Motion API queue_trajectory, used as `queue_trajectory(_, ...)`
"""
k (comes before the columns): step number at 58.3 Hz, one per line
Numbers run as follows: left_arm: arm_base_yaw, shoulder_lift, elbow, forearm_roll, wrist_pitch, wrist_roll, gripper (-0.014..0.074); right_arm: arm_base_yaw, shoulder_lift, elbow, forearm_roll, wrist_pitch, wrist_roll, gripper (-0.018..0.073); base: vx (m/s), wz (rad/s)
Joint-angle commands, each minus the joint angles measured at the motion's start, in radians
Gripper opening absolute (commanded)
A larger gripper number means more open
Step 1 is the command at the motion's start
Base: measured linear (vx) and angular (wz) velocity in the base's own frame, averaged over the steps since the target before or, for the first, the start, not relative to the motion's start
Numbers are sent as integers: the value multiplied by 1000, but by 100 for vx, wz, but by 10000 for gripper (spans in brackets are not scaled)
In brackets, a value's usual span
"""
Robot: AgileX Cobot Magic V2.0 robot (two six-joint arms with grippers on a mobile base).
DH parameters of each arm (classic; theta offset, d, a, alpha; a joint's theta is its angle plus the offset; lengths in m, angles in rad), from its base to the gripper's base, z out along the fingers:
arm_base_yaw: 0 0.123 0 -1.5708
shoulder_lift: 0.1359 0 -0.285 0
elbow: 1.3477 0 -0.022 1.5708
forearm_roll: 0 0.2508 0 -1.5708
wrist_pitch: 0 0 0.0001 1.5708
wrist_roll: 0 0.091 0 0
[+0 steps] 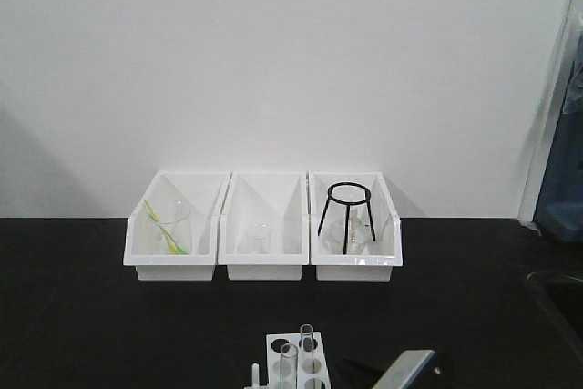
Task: Flip and reinsert test tube from rack
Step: 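Close the right gripper around the clear glass test tube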
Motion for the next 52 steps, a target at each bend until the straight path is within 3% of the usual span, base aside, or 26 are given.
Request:
queue_trajectory(1,0,-8,-4,-2,-81,-9,-6,1,32,-76,6,-125,-1,538,0,0)
queue_trajectory(28,0,-8,-4,-2,-81,-9,-6,1,177,-236,-27,-162,47,444,0,0)
queue_trajectory(52,0,-8,-4,-2,-81,-9,-6,1,177,-235,-55,-191,58,25,0,0)
